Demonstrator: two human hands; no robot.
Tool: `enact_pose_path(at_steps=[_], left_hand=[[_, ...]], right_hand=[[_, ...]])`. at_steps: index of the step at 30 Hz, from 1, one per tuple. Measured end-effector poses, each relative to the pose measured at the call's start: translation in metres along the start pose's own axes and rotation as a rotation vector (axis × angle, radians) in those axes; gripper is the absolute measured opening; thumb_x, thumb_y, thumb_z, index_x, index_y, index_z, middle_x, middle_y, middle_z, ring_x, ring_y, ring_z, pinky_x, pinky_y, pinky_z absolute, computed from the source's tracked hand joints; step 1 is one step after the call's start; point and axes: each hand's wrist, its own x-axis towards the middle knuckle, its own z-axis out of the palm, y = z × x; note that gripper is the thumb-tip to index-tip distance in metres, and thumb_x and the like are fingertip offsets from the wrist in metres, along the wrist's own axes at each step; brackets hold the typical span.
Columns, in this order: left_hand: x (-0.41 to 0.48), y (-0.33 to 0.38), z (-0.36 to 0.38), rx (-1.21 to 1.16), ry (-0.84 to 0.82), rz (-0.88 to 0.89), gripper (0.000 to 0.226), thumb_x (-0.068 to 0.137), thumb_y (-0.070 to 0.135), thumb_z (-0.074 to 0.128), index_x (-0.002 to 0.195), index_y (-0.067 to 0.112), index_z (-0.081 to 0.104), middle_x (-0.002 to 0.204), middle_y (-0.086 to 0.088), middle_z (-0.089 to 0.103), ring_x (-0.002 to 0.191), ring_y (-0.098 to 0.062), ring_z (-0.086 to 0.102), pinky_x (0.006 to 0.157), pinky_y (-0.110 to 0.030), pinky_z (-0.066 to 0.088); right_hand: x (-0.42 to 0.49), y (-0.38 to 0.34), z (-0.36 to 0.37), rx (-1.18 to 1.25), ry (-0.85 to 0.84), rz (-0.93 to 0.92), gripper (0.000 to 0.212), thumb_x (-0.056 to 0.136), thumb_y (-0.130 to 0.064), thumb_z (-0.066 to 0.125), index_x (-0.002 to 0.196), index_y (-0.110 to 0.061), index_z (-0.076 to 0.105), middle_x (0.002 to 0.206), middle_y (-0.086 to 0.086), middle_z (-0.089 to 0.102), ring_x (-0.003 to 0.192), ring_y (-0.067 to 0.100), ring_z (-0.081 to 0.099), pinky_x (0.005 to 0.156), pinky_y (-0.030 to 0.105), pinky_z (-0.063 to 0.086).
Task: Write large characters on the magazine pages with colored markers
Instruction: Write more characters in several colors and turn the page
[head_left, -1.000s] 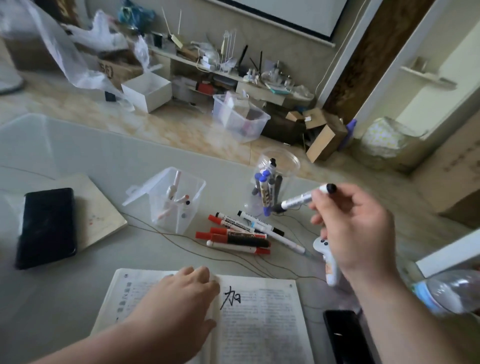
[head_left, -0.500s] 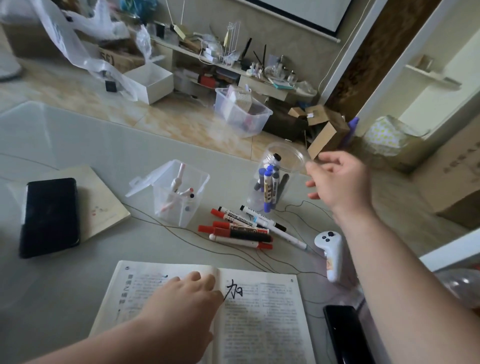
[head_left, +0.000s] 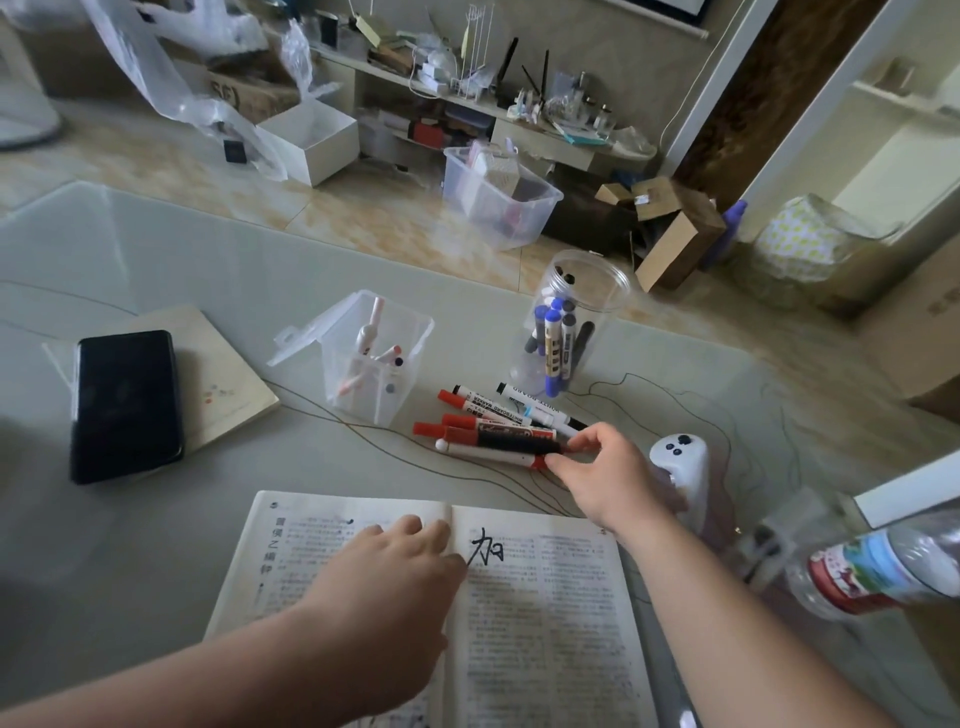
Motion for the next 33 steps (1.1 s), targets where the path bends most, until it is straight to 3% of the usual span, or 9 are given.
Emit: enact_pose_path(at_steps=[1,3,9,16,22,25,28,31,33], left_hand=[[0.0,0.0,0.0,0.003,-0.002,-0.001,0.035,0.093,0.048,0.056,0.121,0.028,0.05,0.131,0.004,0.042,0.123,-0.02,0.038,0.102,-0.037,0.034],[0.001,-0.001,0.002,0.005,-0.005,-0.005,0.035,0.092,0.047,0.056,0.12,0.028,0.05,0.131,0.003,0.042,0.122,-0.021,0.039,0.102,-0.038,0.035],[0.001,-0.001,0.005,0.032,0.007,-0.014,0.038,0.094,0.047,0.054,0.125,0.025,0.051,0.13,0.001,0.043,0.121,-0.024,0.041,0.103,-0.04,0.038],[0.001,0.001,0.003,-0.025,0.079,-0.029,0.035,0.095,0.05,0.051,0.121,0.027,0.055,0.126,0.001,0.046,0.12,-0.023,0.044,0.101,-0.037,0.041],[-0.003,0.011,-0.005,-0.182,0.319,0.02,0.044,0.09,0.062,0.045,0.118,0.029,0.053,0.115,0.01,0.05,0.11,-0.015,0.052,0.092,-0.032,0.048],[-0.006,0.017,-0.009,-0.301,0.379,0.022,0.049,0.088,0.067,0.041,0.118,0.03,0.049,0.111,0.013,0.048,0.1,-0.009,0.052,0.086,-0.026,0.05],[-0.012,0.028,-0.012,-0.489,0.309,0.03,0.048,0.092,0.069,0.035,0.126,0.038,0.044,0.111,0.026,0.042,0.101,0.005,0.045,0.09,-0.016,0.041],[-0.022,0.039,-0.016,-0.653,0.157,0.031,0.015,0.1,0.051,0.044,0.109,0.04,0.049,0.094,0.024,0.056,0.085,0.003,0.053,0.073,-0.019,0.044],[-0.027,0.043,-0.016,-0.717,0.057,0.029,0.006,0.103,0.042,0.045,0.098,0.039,0.048,0.093,0.03,0.057,0.079,0.001,0.055,0.068,-0.019,0.045]], right_hand=[[0.005,0.003,0.005,0.056,-0.003,0.012,0.029,0.077,-0.035,0.082,0.088,-0.023,0.059,0.092,-0.006,0.069,0.087,0.021,0.068,0.078,0.025,0.052],[0.012,0.006,0.013,0.078,-0.017,0.012,0.029,0.073,-0.03,0.085,0.084,-0.023,0.059,0.087,-0.005,0.071,0.082,0.021,0.07,0.078,0.035,0.054],[0.018,0.005,0.018,0.376,0.03,0.051,0.021,0.075,-0.006,0.085,0.082,-0.017,0.068,0.078,-0.003,0.069,0.069,0.014,0.06,0.066,0.024,0.047],[-0.01,0.002,-0.02,0.761,-0.085,0.179,0.008,0.09,-0.008,0.073,0.084,-0.007,0.067,0.069,0.005,0.06,0.057,0.012,0.045,0.046,0.022,0.032],[-0.085,-0.006,-0.078,0.685,-0.097,0.042,0.008,0.091,-0.003,0.067,0.084,-0.003,0.064,0.064,0.008,0.063,0.054,0.013,0.049,0.045,0.023,0.034],[-0.116,-0.007,-0.099,0.765,-0.165,-0.001,0.01,0.08,-0.002,0.068,0.073,-0.009,0.065,0.059,0.011,0.056,0.05,0.014,0.046,0.041,0.021,0.032],[-0.132,-0.008,-0.1,0.808,-0.318,-0.041,0.012,0.062,-0.007,0.076,0.066,-0.014,0.067,0.056,0.01,0.052,0.049,0.014,0.045,0.04,0.02,0.032],[-0.138,-0.005,-0.086,0.836,-0.434,-0.086,0.005,0.069,-0.009,0.07,0.069,-0.014,0.068,0.058,0.01,0.052,0.05,0.015,0.045,0.04,0.02,0.035],[-0.139,0.0,-0.074,0.931,-0.466,-0.08,0.007,0.068,-0.013,0.074,0.071,-0.013,0.068,0.059,0.008,0.049,0.05,0.016,0.043,0.04,0.021,0.034]])
